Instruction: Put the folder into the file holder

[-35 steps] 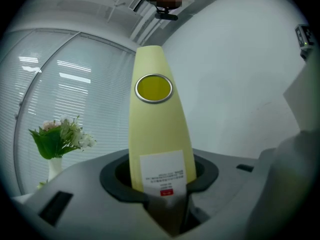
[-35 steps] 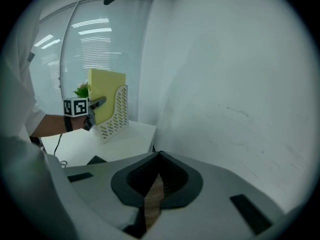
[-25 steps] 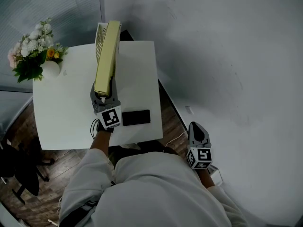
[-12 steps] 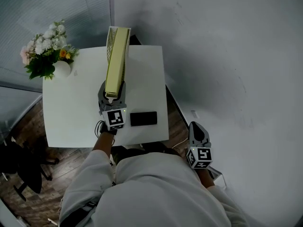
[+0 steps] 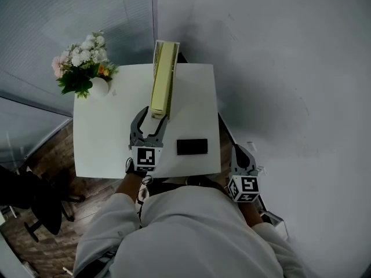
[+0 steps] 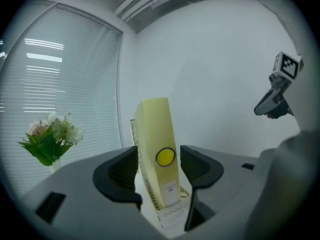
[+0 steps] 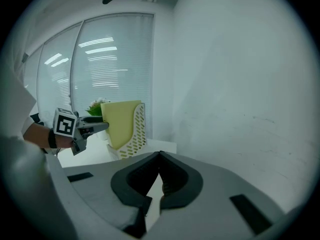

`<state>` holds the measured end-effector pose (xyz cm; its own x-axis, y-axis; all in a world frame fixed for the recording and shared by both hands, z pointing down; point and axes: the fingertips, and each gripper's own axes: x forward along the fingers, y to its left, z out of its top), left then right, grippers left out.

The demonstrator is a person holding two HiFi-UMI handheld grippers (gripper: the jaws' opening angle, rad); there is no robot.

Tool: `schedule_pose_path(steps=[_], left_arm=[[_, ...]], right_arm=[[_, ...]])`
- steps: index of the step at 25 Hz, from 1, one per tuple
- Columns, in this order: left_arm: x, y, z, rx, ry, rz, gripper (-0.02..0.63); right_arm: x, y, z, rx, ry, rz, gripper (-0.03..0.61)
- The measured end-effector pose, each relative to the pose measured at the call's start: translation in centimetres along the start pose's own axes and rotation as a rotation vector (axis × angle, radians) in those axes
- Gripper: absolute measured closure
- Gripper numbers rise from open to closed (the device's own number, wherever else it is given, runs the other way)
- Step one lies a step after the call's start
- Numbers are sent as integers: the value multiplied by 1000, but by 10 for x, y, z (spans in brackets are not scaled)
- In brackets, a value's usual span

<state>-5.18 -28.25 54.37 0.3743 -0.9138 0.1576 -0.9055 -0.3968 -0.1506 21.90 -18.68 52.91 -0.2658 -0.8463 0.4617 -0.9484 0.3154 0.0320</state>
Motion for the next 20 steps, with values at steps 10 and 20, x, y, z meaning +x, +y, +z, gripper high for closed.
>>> schedule_pose_path(steps=[10,20], left_arm=[[-74,21,20,30,30,-103,390],[-132,43,15,73,58,-111,568]], right_arm=[[0,46,28,21,-97,15,565],[-7,77,38,33,-144,-8,565]])
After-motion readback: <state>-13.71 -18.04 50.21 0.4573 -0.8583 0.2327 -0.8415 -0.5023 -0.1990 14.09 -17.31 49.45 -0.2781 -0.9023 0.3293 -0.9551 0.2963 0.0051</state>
